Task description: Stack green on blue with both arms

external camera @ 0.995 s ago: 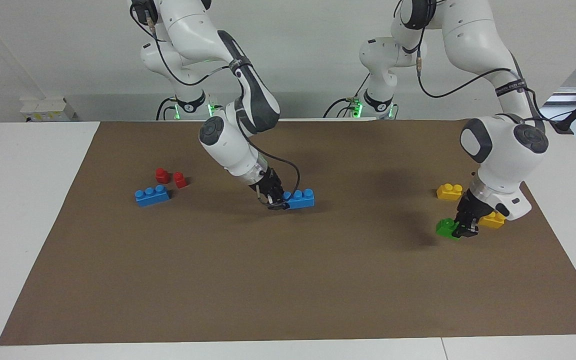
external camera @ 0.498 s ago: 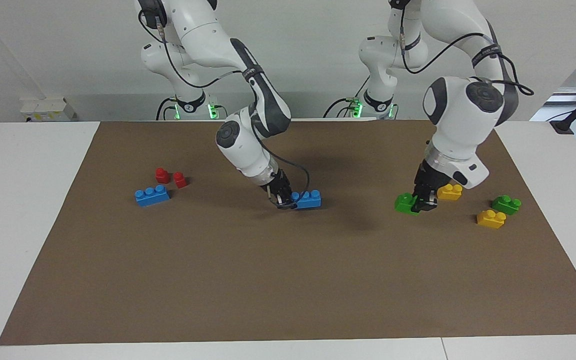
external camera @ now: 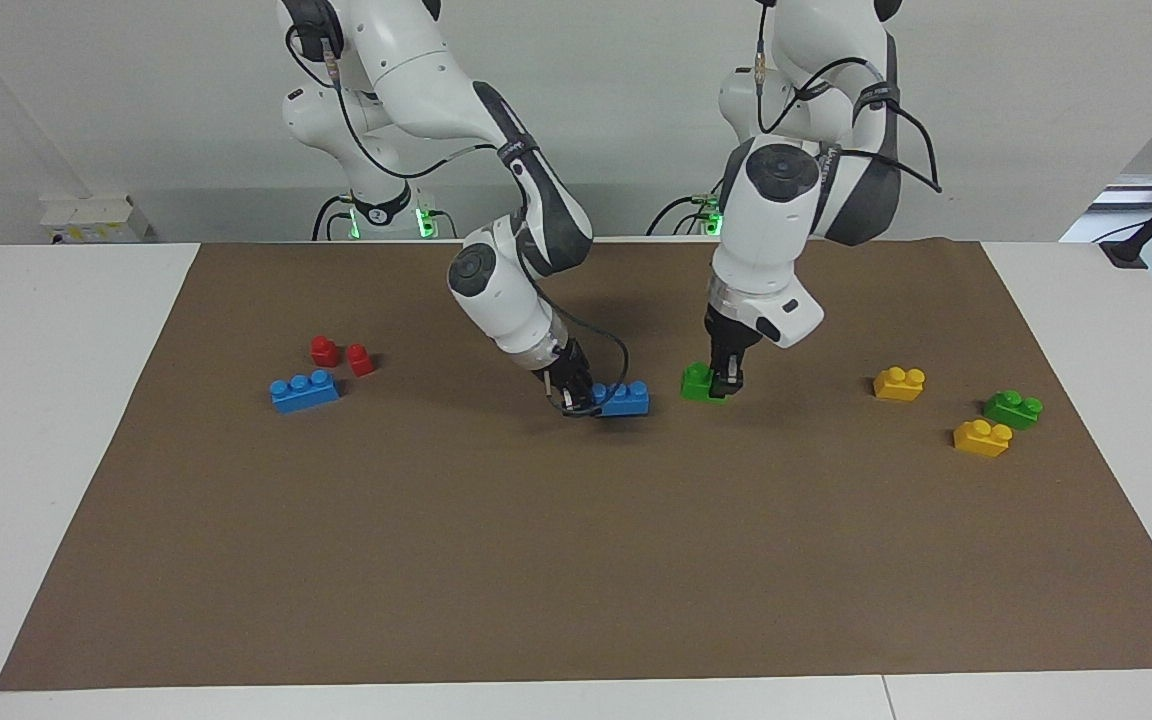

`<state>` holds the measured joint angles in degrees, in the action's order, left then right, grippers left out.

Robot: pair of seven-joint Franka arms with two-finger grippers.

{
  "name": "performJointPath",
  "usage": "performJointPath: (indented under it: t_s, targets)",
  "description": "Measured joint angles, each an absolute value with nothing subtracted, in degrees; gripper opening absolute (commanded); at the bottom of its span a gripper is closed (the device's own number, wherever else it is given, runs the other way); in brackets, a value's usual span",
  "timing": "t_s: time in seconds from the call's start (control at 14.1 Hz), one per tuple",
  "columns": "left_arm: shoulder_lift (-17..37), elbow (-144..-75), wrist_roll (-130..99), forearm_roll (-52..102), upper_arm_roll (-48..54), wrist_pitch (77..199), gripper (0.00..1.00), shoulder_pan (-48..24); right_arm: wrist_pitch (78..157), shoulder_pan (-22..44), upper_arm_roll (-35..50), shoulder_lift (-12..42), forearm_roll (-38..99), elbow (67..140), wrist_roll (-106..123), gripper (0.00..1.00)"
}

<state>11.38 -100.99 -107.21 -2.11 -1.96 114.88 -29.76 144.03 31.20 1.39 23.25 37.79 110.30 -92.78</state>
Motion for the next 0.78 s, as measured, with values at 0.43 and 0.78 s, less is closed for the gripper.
performJointPath:
  t_s: [0.43,0.78]
  targets:
    - [11.3,-106.8,-118.5,-3.8,-1.9,120.5,0.0,-35.3,144.1,31.7,1.3,23.7,36.0,111.2,-96.0,0.0]
    - [11.3,-110.4,-121.4,-4.7,-1.9,124.5,0.0,-36.6,144.1,31.8,1.2,23.7,35.6,111.2,-96.5,0.0]
